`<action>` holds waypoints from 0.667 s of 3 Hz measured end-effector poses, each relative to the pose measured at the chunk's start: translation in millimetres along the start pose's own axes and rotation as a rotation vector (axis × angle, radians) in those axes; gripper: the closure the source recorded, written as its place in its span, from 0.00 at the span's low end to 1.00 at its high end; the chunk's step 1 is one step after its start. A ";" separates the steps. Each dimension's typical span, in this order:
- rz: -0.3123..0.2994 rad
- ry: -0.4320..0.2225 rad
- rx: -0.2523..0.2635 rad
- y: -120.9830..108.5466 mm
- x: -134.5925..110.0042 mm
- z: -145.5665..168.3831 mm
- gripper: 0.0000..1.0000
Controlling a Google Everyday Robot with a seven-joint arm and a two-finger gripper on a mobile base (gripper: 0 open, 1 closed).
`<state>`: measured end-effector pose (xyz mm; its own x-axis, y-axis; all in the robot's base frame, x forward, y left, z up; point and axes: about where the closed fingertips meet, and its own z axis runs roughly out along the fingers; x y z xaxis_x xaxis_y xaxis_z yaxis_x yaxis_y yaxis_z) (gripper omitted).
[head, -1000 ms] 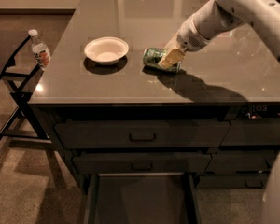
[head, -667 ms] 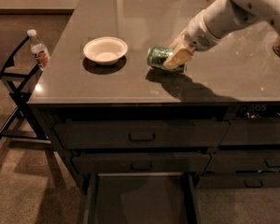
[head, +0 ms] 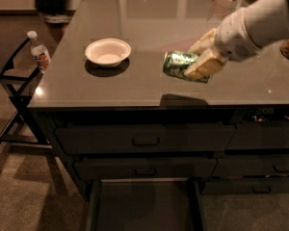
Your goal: Place green can into bottom drawer
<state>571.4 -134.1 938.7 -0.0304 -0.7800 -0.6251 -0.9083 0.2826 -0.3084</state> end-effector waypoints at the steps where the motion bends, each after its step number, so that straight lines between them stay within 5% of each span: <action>1: 0.001 0.005 0.044 46.5 20.8 -22.3 1.00; 2: 0.060 -0.004 0.066 95.8 51.9 -25.8 1.00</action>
Offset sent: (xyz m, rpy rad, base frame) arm -0.1736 -0.0544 -0.1170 0.0752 0.0560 -0.1767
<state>472.0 -162.0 895.3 -0.0824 -0.7585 -0.6465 -0.8752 0.3653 -0.3171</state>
